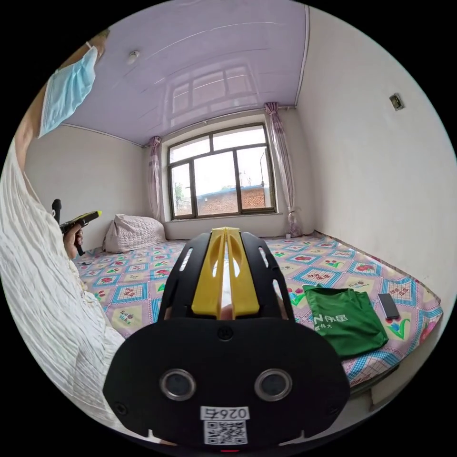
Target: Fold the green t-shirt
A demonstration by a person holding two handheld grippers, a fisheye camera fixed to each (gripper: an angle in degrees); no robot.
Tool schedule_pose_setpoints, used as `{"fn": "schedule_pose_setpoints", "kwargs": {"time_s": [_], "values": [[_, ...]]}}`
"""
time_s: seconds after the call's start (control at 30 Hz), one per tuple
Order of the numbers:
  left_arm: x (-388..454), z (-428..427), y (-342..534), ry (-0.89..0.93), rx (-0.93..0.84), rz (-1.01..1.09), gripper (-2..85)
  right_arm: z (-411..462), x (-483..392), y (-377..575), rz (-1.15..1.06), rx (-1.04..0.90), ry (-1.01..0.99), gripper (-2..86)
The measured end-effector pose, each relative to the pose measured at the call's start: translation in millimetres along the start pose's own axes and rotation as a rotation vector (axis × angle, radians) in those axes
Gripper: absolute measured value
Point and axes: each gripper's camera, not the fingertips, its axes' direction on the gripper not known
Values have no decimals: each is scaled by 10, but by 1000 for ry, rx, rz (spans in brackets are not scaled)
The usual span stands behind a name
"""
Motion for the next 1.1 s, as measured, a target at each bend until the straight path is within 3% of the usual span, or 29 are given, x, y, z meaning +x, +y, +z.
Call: {"fn": "schedule_pose_setpoints", "kwargs": {"time_s": [0.23, 0.53, 0.93, 1.1], "values": [[367, -352, -129, 64, 85, 74, -8, -15, -304, 74, -140, -5, 86, -7], [468, -813, -251, 144, 251, 94, -6, -101, -272, 90, -49, 47, 22, 5], [424, -1077, -311, 213, 339, 129, 25, -242, -449, 91, -94, 127, -16, 28], [323, -1157, -319, 275, 388, 164, -1, -295, -377, 72, -64, 123, -75, -4]]}}
